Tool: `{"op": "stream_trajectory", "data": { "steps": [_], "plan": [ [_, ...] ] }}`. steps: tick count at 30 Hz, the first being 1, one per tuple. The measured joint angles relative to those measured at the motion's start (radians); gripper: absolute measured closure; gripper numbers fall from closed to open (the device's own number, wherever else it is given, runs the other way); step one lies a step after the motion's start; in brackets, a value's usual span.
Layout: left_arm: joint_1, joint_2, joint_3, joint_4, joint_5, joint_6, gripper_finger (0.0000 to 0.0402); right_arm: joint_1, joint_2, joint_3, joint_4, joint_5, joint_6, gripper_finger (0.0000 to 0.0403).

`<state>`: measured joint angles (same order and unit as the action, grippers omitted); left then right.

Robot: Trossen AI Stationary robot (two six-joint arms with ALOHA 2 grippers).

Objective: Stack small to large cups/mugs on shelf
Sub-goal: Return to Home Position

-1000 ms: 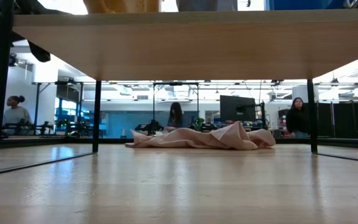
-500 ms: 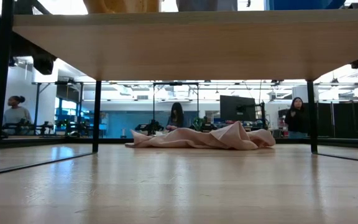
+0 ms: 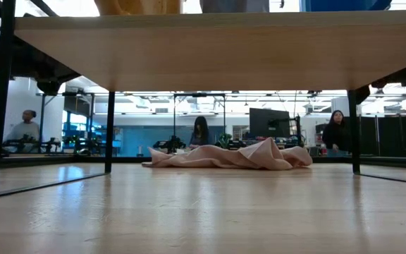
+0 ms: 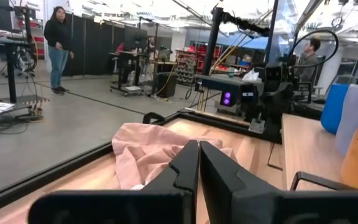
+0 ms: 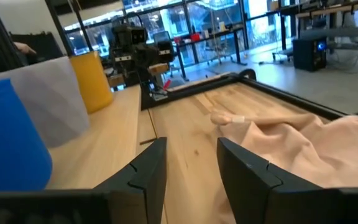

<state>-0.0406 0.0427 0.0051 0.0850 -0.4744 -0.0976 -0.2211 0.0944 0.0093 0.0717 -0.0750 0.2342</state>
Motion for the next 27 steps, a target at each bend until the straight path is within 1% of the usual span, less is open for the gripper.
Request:
{"op": "stream_trajectory", "data": {
  "steps": [12,22,27],
  "plan": [
    [0.0,0.01,0.0,0.002,0.0,0.0,0.0402,0.0,0.0,0.0,-0.024,0.0,-0.006,0.0276],
    [0.0,0.014,0.0,0.003,-0.001,0.0,0.0402,0.0,0.0,0.0,-0.024,-0.002,-0.003,0.0269],
    [0.0,0.014,0.0,0.003,-0.001,0.0,0.0402,0.0,0.0,0.0,-0.023,-0.002,-0.003,0.0274]
  ]
}}
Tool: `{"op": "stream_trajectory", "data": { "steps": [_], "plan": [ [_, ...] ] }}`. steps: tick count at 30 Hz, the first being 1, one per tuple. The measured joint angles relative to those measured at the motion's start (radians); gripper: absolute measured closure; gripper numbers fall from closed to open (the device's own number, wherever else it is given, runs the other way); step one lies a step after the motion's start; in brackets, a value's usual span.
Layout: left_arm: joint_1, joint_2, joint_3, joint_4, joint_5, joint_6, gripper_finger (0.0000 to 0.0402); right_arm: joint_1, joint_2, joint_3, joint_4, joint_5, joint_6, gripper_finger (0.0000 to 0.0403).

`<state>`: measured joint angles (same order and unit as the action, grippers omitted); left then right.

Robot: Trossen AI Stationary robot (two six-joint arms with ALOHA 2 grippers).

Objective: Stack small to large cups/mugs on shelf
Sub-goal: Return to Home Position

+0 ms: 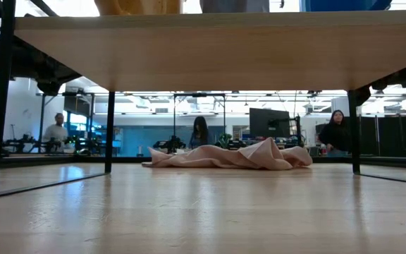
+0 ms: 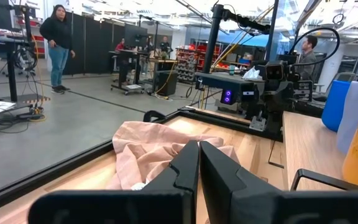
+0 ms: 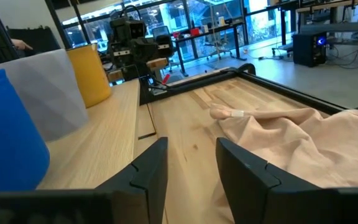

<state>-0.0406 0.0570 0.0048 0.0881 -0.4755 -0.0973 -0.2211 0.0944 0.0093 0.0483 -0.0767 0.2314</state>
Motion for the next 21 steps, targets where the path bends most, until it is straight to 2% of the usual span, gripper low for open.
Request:
{"op": "stream_trajectory", "data": {
  "steps": [21],
  "plan": [
    [0.0,0.0,0.0,0.0,0.0,0.0,0.0402,0.0,0.0,0.0,0.0,0.0,0.0,0.0278]
  ]
}}
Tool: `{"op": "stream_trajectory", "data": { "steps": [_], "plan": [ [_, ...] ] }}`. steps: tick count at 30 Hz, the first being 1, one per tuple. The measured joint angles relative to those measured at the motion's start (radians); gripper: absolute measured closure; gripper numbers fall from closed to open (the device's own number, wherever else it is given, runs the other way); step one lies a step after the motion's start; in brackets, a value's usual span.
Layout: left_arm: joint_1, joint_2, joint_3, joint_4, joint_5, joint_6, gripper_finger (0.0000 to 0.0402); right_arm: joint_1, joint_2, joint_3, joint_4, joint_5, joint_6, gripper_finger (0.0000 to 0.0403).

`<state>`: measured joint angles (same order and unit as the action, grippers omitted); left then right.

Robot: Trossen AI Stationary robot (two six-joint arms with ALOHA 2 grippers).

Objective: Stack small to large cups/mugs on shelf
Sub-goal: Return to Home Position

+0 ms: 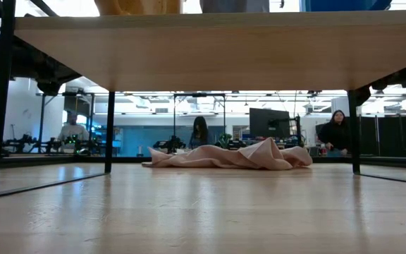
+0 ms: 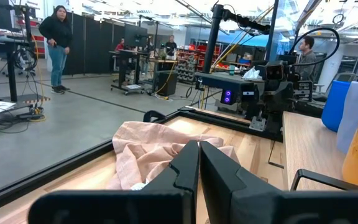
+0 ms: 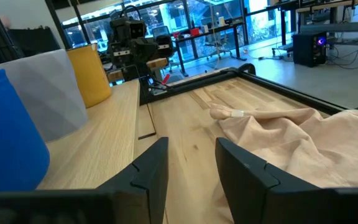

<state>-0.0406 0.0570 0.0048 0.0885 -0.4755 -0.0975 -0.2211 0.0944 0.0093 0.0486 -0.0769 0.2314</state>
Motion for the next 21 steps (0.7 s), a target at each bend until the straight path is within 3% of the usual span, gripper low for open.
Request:
{"op": "stream_trajectory", "data": {
  "steps": [21],
  "plan": [
    [0.0,0.0,0.0,0.0,0.0,0.0,0.0402,0.0,0.0,0.0,0.0,0.0,0.0,0.0275]
  ]
}}
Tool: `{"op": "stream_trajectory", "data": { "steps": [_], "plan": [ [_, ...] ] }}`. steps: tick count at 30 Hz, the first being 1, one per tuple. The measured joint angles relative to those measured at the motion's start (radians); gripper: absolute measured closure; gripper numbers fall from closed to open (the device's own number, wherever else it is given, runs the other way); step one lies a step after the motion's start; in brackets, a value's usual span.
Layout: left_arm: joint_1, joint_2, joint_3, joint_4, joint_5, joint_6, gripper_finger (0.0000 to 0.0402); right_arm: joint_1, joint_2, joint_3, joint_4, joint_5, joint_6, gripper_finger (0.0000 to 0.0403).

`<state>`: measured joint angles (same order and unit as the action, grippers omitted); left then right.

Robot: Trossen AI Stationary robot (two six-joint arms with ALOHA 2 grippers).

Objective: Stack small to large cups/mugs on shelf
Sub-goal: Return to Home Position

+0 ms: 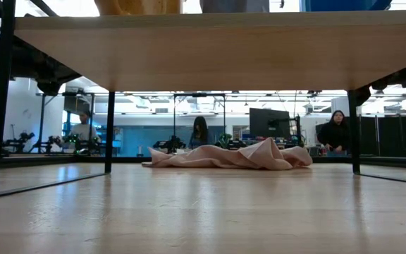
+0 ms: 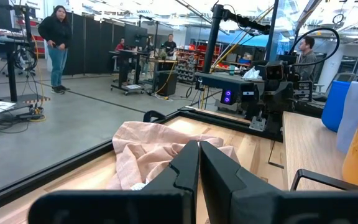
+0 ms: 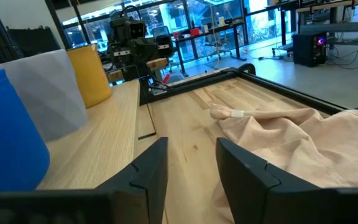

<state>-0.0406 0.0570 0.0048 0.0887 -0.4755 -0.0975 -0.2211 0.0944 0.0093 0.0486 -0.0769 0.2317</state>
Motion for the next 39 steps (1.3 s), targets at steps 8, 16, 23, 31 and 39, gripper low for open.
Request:
{"op": "stream_trajectory", "data": {
  "steps": [8,16,23,31,39],
  "plan": [
    [0.0,0.0,0.0,0.0,0.0,0.0,0.0402,0.0,0.0,0.0,0.0,0.0,0.0,0.0272],
    [0.0,0.0,0.0,0.0,0.0,0.0,0.0402,0.0,0.0,0.0,0.0,0.0,0.0,0.0277],
    [0.0,0.0,0.0,0.0,0.0,0.0,0.0402,0.0,0.0,0.0,0.0,0.0,0.0,0.027],
    [0.0,0.0,0.0,0.0,0.0,0.0,0.0402,0.0,0.0,0.0,0.0,0.0,0.0,0.0277],
    [0.0,0.0,0.0,0.0,0.0,0.0,0.0402,0.0,0.0,0.0,0.0,0.0,0.0,0.028]
  ]
}}
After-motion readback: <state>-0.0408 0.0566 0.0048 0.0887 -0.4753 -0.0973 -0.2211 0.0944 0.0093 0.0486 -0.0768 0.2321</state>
